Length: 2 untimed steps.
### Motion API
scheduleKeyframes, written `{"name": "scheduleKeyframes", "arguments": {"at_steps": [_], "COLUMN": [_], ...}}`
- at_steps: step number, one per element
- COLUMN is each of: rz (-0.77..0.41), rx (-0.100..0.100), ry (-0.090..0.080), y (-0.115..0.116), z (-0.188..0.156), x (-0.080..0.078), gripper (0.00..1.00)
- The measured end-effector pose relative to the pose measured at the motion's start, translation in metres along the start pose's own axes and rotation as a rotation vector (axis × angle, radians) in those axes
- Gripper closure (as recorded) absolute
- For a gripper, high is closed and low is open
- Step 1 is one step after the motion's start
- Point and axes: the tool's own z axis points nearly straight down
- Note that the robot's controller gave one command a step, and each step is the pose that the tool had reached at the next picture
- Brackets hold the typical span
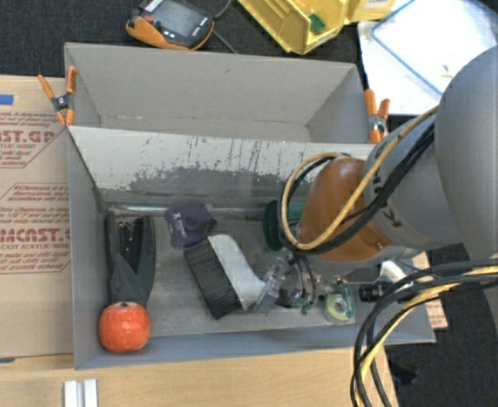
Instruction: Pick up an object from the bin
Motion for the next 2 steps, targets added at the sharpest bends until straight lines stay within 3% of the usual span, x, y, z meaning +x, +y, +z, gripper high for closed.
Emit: {"name": "scheduleKeyframes", "arguments": {"at_steps": [1,2], "rz": [0.0,-0.001], "rx": [0.002,-0.001], "ry": [0.003,-0.002], "y": [-0.001,0.0], "z": [-0.05,-0.074], "x": [0.001,0.0], "gripper": [1.0,1.0]}}
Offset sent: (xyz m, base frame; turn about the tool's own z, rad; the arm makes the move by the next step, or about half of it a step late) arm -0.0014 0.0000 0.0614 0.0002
